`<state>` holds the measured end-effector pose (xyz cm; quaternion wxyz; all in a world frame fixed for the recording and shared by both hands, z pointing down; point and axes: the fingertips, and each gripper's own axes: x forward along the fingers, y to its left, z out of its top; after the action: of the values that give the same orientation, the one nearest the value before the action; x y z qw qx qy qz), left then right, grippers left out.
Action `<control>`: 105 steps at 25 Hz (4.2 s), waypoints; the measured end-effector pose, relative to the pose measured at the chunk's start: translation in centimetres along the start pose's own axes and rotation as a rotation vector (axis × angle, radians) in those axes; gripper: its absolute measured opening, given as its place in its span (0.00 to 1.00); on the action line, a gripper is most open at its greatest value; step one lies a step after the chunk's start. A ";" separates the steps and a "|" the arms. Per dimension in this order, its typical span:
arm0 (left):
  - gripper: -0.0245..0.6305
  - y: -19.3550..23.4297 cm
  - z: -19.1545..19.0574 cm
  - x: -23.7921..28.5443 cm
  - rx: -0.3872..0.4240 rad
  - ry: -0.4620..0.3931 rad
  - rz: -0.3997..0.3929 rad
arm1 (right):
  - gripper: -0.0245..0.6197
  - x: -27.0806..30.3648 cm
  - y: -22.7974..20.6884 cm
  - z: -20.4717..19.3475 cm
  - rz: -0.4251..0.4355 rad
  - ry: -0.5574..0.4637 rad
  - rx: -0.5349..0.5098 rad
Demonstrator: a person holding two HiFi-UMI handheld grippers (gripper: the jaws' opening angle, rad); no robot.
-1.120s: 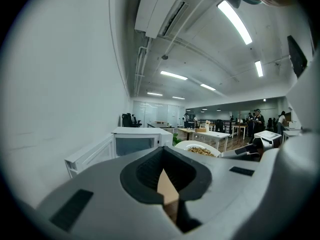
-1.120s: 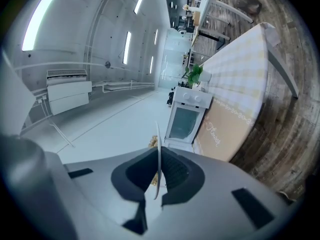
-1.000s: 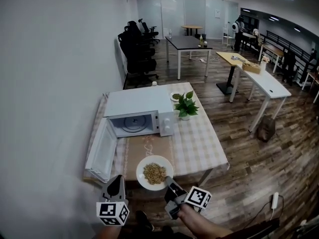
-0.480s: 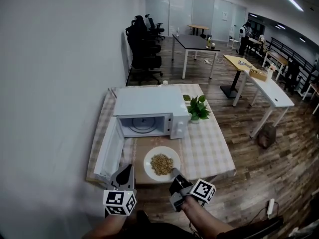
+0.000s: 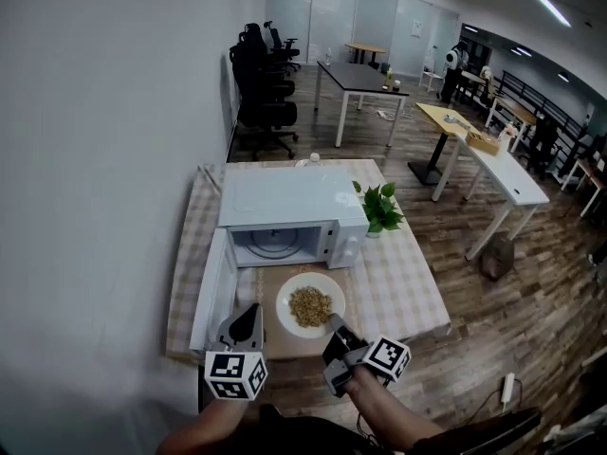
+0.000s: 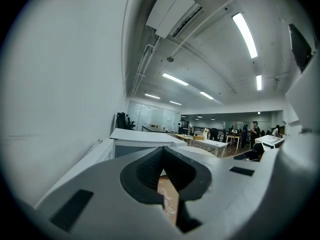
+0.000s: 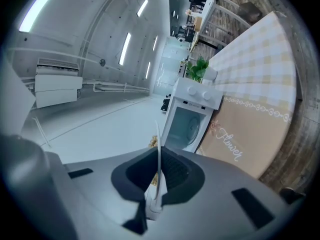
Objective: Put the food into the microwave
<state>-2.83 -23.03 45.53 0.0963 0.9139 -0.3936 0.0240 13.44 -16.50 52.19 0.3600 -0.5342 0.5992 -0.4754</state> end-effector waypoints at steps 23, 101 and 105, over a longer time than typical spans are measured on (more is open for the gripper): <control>0.05 4.5 -2.2 5.2 -0.023 0.066 0.003 | 0.06 8.0 -3.9 1.2 -0.075 -0.014 0.014; 0.05 11.3 -8.1 13.6 0.039 0.274 0.239 | 0.07 34.1 -18.8 6.0 -0.314 0.016 -0.029; 0.05 11.4 -8.5 13.8 0.031 0.275 0.234 | 0.07 33.7 -19.3 5.9 -0.349 0.034 -0.089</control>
<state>-1.31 -38.95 57.33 0.1317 0.8514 -0.4798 0.1659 18.98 -50.28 71.46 0.2378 -0.6374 0.5237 -0.5127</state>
